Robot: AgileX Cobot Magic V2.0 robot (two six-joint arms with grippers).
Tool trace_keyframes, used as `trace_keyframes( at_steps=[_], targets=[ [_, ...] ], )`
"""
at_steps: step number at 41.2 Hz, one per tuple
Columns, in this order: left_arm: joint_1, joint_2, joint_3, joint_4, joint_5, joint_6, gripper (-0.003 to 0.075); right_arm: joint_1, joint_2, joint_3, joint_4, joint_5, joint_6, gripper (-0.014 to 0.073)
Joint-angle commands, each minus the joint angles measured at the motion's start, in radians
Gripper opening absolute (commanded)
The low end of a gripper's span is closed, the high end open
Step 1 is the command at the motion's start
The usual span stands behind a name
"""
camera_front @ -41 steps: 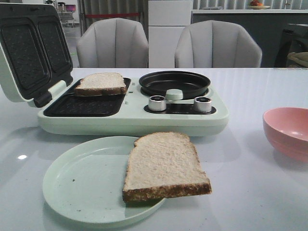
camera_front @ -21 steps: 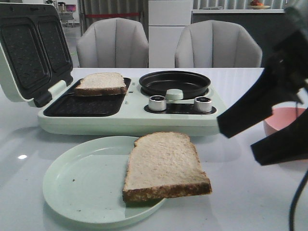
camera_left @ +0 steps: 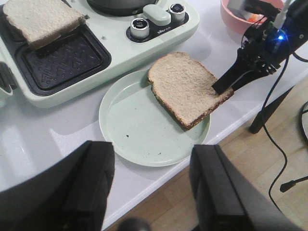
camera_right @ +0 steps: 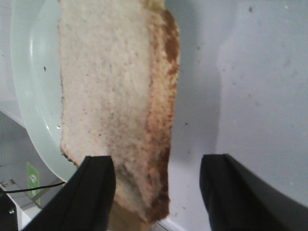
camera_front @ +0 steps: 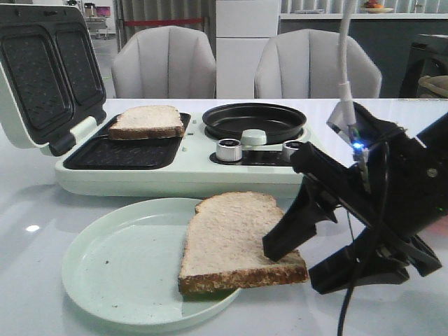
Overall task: Make breakfast with bread and shrimp
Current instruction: 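Reach the right gripper to the remaining bread slice and grasp its edge, then carry the bread over and lay it in the other sandwich maker compartment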
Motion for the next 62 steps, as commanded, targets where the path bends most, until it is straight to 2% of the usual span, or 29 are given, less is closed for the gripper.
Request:
trace_keyframes(
  at_steps=[1, 13, 19, 30, 37, 48, 53, 62],
  targets=[
    [-0.006, 0.002, -0.026, -0.002, -0.08, 0.0, 0.0413, 0.003, 0.003, -0.054, 0.028, 0.078, -0.027, 0.0491],
    [-0.006, 0.002, -0.026, -0.002, -0.08, 0.0, 0.0413, 0.003, 0.016, -0.086, 0.028, 0.107, -0.031, 0.0184],
    [-0.006, 0.002, -0.026, -0.002, -0.08, 0.0, 0.0413, 0.003, -0.007, -0.086, 0.027, 0.133, -0.033, 0.0105],
    [-0.006, 0.002, -0.026, -0.002, -0.08, 0.0, 0.0413, 0.003, -0.199, -0.107, 0.04, 0.181, -0.037, 0.0087],
    [-0.006, 0.002, -0.026, -0.002, -0.08, 0.0, 0.0413, 0.014, -0.261, -0.208, 0.13, 0.181, -0.037, 0.0087],
    [-0.006, 0.002, -0.026, -0.002, -0.096, 0.0, 0.0413, 0.123, -0.125, -0.47, 0.152, 0.054, -0.037, 0.0087],
    [-0.006, 0.002, -0.026, -0.002, -0.1, 0.0, 0.0413, 0.158, -0.008, -0.605, 0.171, 0.046, -0.037, 0.0087],
    [-0.006, 0.002, -0.026, -0.002, -0.1, 0.0, 0.0413, 0.184, 0.198, -0.792, 0.281, 0.056, -0.037, 0.0087]
  ],
)
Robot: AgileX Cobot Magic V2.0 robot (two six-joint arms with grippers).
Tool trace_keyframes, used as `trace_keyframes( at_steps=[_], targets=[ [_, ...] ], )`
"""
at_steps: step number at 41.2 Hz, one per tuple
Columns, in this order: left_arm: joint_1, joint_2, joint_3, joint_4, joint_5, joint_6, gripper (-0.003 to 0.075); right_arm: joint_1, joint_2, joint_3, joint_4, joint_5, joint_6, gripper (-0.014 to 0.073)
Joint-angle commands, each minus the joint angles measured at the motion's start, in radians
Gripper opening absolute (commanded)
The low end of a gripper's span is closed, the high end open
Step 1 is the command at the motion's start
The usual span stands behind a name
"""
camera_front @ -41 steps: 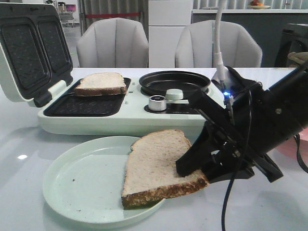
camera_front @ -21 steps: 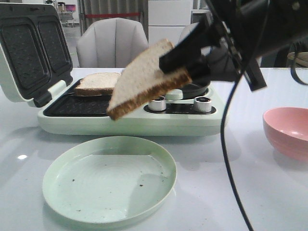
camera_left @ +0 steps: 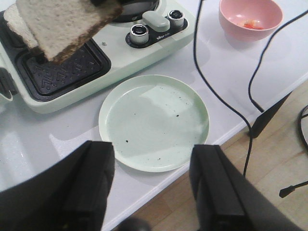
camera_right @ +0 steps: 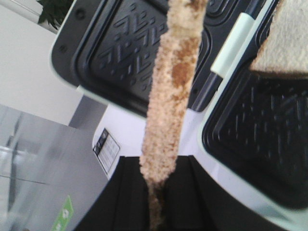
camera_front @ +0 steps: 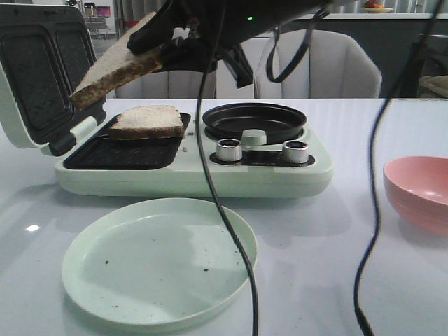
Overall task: Make breakfast with bread and shrimp
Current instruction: 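Carry the bread over and lay it in the other sandwich maker compartment, then release the bread and lift the right gripper away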
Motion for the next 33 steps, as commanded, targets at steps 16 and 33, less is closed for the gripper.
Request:
trace_keyframes(
  at_steps=[16, 33],
  targets=[
    [-0.006, 0.002, -0.026, -0.002, -0.075, 0.0, 0.0413, 0.005, 0.166, -0.165, 0.108, 0.023, -0.016, 0.0484],
    [-0.006, 0.002, -0.026, -0.002, -0.07, 0.0, 0.0413, -0.081, 0.044, -0.165, -0.085, 0.098, -0.008, 0.0526]
  ],
)
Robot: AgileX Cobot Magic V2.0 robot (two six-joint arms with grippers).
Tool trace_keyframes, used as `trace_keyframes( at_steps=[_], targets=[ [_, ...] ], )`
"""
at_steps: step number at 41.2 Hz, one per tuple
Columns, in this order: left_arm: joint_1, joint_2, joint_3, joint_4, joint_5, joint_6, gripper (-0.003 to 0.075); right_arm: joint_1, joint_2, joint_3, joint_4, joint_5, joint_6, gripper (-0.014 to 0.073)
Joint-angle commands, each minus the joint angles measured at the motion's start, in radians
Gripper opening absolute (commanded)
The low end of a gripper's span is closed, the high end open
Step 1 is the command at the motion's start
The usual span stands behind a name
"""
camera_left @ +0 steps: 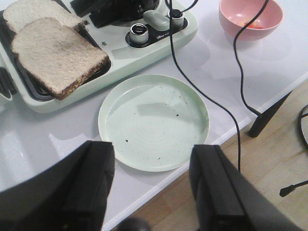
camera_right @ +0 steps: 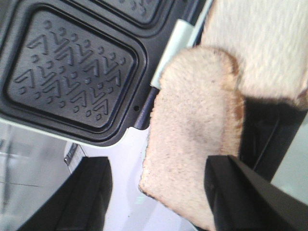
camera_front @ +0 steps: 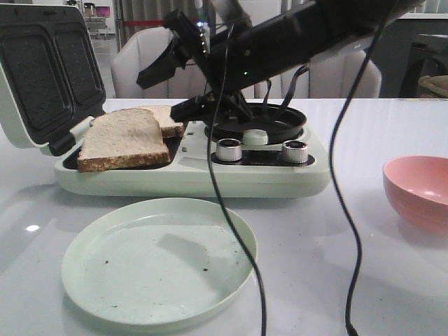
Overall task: Make breakfast with bread and shrimp
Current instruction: 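Release the bread and lift the right gripper away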
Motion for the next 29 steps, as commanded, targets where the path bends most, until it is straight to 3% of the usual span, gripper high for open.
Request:
trace_keyframes(
  at_steps=[1, 8, 20, 25, 29],
  targets=[
    [-0.006, 0.002, -0.027, -0.002, -0.069, 0.0, 0.0413, -0.014, -0.143, -0.035, -0.06, 0.051, 0.003, 0.0526],
    [-0.006, 0.002, -0.027, -0.002, -0.069, 0.0, 0.0413, -0.013, -0.295, -0.035, -0.391, 0.035, 0.186, 0.0526],
    [-0.006, 0.002, -0.027, -0.002, -0.069, 0.0, 0.0413, -0.003, -0.591, 0.009, -1.154, 0.168, 0.682, 0.0526],
    [-0.006, 0.002, -0.027, -0.002, -0.069, 0.0, 0.0413, -0.003, -0.727, 0.11, -1.3, 0.189, 0.778, 0.0507],
    [-0.006, 0.002, -0.027, -0.002, -0.069, 0.0, 0.0413, -0.003, -0.844, 0.23, -1.321, 0.188, 0.782, 0.0493]
  ],
)
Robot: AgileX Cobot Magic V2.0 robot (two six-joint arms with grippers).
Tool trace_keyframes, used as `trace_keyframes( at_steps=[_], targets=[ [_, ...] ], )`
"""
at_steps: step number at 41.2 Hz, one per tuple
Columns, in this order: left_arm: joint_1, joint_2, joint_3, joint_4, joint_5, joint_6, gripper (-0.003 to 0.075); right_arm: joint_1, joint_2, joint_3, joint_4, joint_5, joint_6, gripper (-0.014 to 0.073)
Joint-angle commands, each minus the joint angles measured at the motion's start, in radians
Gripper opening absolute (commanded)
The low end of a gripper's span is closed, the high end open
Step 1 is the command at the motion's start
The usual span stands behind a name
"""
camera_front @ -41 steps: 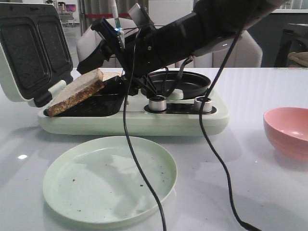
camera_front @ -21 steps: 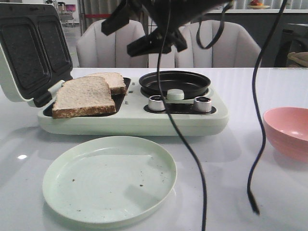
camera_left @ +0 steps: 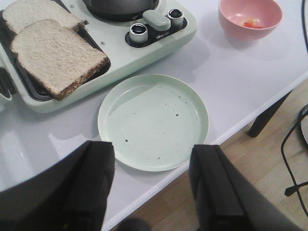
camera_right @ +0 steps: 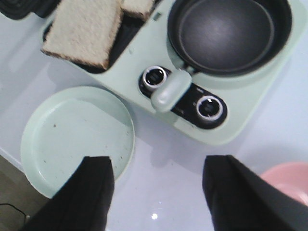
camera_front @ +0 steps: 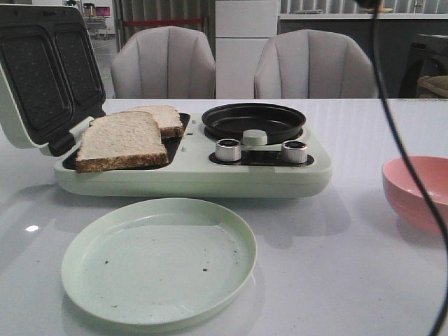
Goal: Make breakfast with bread and shrimp
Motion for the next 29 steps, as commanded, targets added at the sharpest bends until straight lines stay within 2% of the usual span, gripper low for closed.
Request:
trace_keyframes(
  at_steps=[1, 15, 29],
  targets=[
    [-0.006, 0.002, -0.027, -0.002, -0.069, 0.0, 0.0413, 0.0, -0.148, 0.073, -0.028, -0.032, 0.021, 0.0493],
    [-0.006, 0.002, -0.002, -0.002, -0.069, 0.0, 0.0413, 0.0, -0.567, 0.467, -0.027, -0.053, 0.021, 0.0493],
    [-0.006, 0.002, 0.006, -0.006, -0.069, 0.0, 0.0413, 0.0, -0.898, 0.66, -0.026, -0.042, 0.021, 0.0493]
  ],
)
